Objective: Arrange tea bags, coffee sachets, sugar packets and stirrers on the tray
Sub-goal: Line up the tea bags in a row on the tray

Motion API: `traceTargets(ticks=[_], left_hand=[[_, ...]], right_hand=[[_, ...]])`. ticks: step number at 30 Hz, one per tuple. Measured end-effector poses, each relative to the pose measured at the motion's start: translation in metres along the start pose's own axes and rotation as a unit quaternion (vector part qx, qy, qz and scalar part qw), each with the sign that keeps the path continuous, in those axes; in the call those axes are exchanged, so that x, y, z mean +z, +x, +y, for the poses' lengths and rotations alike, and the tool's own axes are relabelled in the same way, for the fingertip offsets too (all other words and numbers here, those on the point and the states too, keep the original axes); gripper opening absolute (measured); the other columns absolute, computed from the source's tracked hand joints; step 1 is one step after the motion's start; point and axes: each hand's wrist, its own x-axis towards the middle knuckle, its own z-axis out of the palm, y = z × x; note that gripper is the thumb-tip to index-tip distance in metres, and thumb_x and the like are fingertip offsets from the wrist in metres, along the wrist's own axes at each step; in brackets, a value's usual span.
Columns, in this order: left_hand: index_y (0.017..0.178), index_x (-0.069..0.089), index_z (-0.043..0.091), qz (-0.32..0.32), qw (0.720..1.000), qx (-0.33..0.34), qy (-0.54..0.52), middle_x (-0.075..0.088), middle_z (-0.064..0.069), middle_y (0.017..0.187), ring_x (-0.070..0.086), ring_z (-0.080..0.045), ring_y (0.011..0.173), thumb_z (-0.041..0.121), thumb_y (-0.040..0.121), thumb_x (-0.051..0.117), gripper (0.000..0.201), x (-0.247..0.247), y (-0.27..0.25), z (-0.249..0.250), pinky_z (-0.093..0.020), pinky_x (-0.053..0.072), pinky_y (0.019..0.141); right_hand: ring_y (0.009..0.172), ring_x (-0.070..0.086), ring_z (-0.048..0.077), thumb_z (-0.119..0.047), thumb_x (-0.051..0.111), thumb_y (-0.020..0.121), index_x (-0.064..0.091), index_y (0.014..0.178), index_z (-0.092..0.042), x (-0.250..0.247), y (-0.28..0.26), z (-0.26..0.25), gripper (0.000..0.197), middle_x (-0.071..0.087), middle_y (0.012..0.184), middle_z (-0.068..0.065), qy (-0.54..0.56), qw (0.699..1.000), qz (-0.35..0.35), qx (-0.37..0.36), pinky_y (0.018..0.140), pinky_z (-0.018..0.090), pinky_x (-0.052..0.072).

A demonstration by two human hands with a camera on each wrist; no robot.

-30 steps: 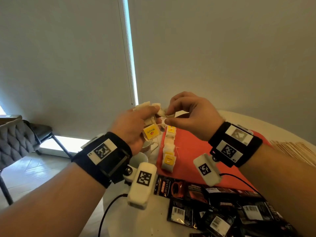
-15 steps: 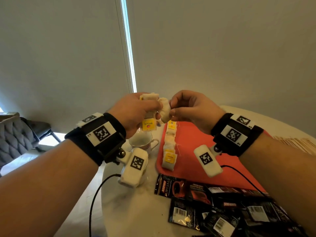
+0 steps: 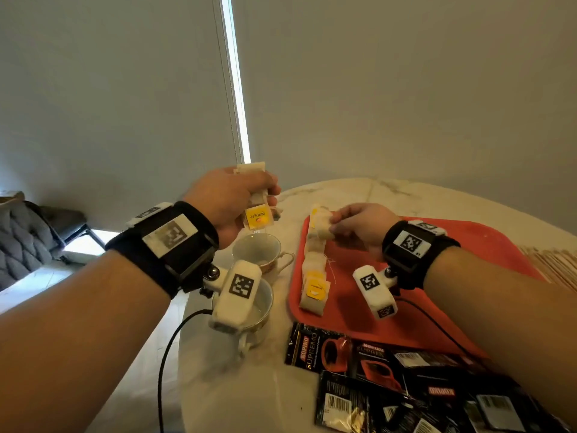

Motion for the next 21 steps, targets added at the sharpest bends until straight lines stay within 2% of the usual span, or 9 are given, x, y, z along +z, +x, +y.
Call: traceTargets(ticks=[4, 8, 13, 17, 19, 21], left_hand=[[0.113, 0.067, 0.003, -0.004, 1.000, -0.001, 0.007, 0.071, -0.011, 0.089, 0.068, -0.019, 0.072, 0.011, 0.097, 0.070, 0.018, -0.003, 0.000, -0.003, -0.038, 0.062, 0.068], [0.111, 0.068, 0.002, -0.005, 1.000, -0.003, 0.007, 0.071, -0.010, 0.086, 0.068, -0.019, 0.070, 0.011, 0.097, 0.070, 0.016, -0.005, 0.002, -0.004, -0.037, 0.062, 0.066], [0.113, 0.067, 0.004, -0.011, 1.000, -0.003, 0.006, 0.071, -0.009, 0.083, 0.068, -0.019, 0.071, 0.012, 0.098, 0.070, 0.018, -0.006, 0.002, -0.004, -0.037, 0.062, 0.066], [0.119, 0.064, 0.003, -0.018, 1.000, -0.008, 0.000, 0.070, -0.009, 0.084, 0.068, -0.018, 0.069, 0.012, 0.099, 0.068, 0.022, -0.006, 0.001, -0.004, -0.037, 0.061, 0.065], [0.118, 0.063, 0.004, -0.016, 1.000, -0.013, -0.012, 0.070, -0.010, 0.085, 0.068, -0.018, 0.068, 0.012, 0.098, 0.068, 0.022, -0.005, 0.000, -0.004, -0.037, 0.062, 0.065], [0.116, 0.065, 0.004, -0.010, 0.999, -0.021, -0.033, 0.071, -0.011, 0.086, 0.068, -0.019, 0.068, 0.013, 0.098, 0.068, 0.020, -0.005, -0.002, -0.004, -0.038, 0.062, 0.066]], right_hand=[[0.063, 0.069, 0.029, 0.015, 0.069, 0.083, 0.069, 0.084, -0.001, 0.008, 0.009, 0.020, 0.017, 0.070, 0.075, 0.017, 0.025, 0.999, -0.005, 0.046, 0.056, 0.035, 0.061], [0.067, 0.071, 0.028, 0.012, 0.073, 0.082, 0.071, 0.086, -0.002, 0.014, 0.014, 0.023, 0.015, 0.071, 0.079, 0.016, 0.023, 0.999, -0.004, 0.047, 0.057, 0.033, 0.061], [0.079, 0.074, 0.028, 0.006, 0.081, 0.078, 0.076, 0.091, -0.001, 0.016, 0.017, 0.027, 0.016, 0.076, 0.088, 0.017, -0.015, 0.998, 0.002, 0.064, 0.076, 0.041, 0.064], [0.069, 0.070, 0.023, 0.001, 0.082, 0.079, 0.075, 0.096, 0.002, 0.016, 0.018, 0.025, 0.019, 0.076, 0.087, 0.017, -0.048, 0.997, 0.003, 0.062, 0.063, 0.032, 0.061], [0.065, 0.065, 0.023, -0.007, 0.084, 0.079, 0.077, 0.092, -0.004, 0.014, 0.020, 0.025, 0.015, 0.075, 0.085, 0.019, -0.080, 0.996, 0.025, 0.034, 0.058, 0.031, 0.056], [0.058, 0.056, 0.021, -0.015, 0.084, 0.080, 0.080, 0.087, -0.012, 0.014, 0.023, 0.024, 0.008, 0.069, 0.074, 0.017, -0.115, 0.992, 0.041, 0.011, 0.052, 0.030, 0.048]])
